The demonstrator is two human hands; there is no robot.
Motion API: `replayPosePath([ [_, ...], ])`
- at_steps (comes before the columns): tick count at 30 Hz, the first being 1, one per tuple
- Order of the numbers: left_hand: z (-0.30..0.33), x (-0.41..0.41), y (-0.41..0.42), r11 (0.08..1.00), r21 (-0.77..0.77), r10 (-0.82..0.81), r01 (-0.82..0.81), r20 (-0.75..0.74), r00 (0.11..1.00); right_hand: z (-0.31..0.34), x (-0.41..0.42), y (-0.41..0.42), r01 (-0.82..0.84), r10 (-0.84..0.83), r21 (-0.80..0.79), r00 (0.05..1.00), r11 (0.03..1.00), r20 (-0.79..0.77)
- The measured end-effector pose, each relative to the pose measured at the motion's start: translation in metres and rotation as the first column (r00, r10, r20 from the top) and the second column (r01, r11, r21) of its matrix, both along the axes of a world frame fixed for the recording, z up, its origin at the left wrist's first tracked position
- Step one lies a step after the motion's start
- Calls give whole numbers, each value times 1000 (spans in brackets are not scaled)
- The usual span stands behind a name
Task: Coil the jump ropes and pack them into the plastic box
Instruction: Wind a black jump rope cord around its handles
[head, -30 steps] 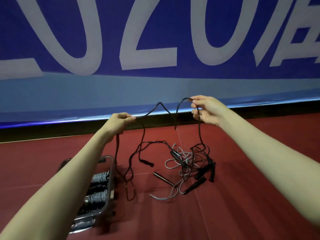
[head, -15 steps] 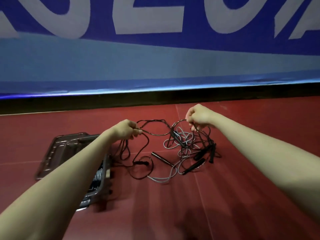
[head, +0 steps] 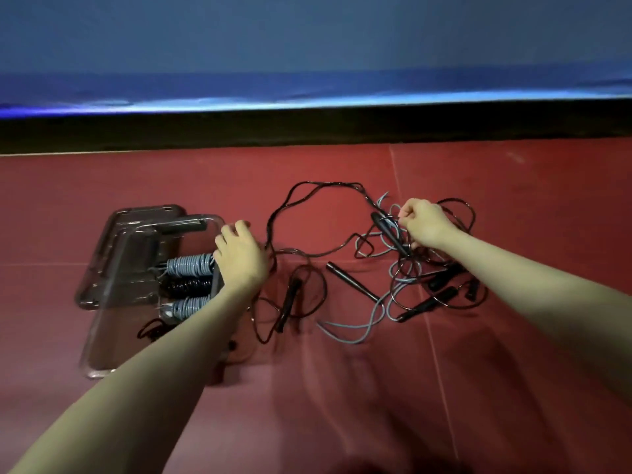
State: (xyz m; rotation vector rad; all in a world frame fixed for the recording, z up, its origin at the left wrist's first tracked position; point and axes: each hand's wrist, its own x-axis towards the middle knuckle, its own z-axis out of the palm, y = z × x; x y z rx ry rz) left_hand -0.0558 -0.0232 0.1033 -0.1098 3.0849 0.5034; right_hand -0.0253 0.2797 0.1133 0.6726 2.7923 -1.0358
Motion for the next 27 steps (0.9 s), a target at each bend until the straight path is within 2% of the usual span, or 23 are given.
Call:
replayPosePath([
  [1,-5,3,0,993,-42,-115,111,-134,984,-11,-3,-1,2,-2,-1,1000,1000,-6],
  [2,-6,7,2,956,-56,-294,290,-248,923,-20,-3,-2,8,-8,-7,1000,1000,-17],
  [3,-8,10,4,867,-70,-487,493,-325,811,-27,-4,-3,22,-23,-24,999,999,-33],
  [4,-14,14,7,735,-91,-660,671,-321,679,-37,-5,-2,47,-49,-48,998,998,-43],
  [5,-17,21,9,605,-118,-784,787,-259,564,-40,-5,-2,63,-66,-55,996,997,-59],
  [6,-19,31,12,508,-129,-859,852,-155,489,-44,-4,-2,78,-81,-62,995,995,-60],
  [7,-23,40,16,455,-124,-890,882,-25,456,-48,-4,-1,96,-101,-71,993,993,-65],
  [8,-30,48,19,445,-130,-883,886,101,458,-53,-4,1,122,-127,-80,989,989,-69],
  [10,-44,62,20,506,-139,-811,851,260,524,-57,-3,3,166,-173,-94,982,982,-78],
  [12,-55,69,20,641,-125,-704,757,296,645,-59,0,2,178,-187,-111,979,978,-76],
  [14,-64,66,20,771,-183,-529,610,349,773,-62,1,0,169,-179,-135,981,976,-71],
  [15,-68,64,19,810,-218,-435,544,398,807,-63,2,-2,161,-172,-139,983,977,-71],
  [17,-75,62,17,832,-251,-328,494,494,805,-66,5,-5,155,-166,-140,984,978,-71],
  [19,-81,64,14,822,-247,-324,513,537,779,-68,6,-7,145,-158,-159,985,977,-74],
  [23,-84,67,15,852,-184,-324,490,549,770,-64,7,-5,117,-133,-223,990,968,-56],
  [27,-75,52,13,871,-20,-417,491,498,760,-58,16,12,156,-172,-217,983,964,-59],
])
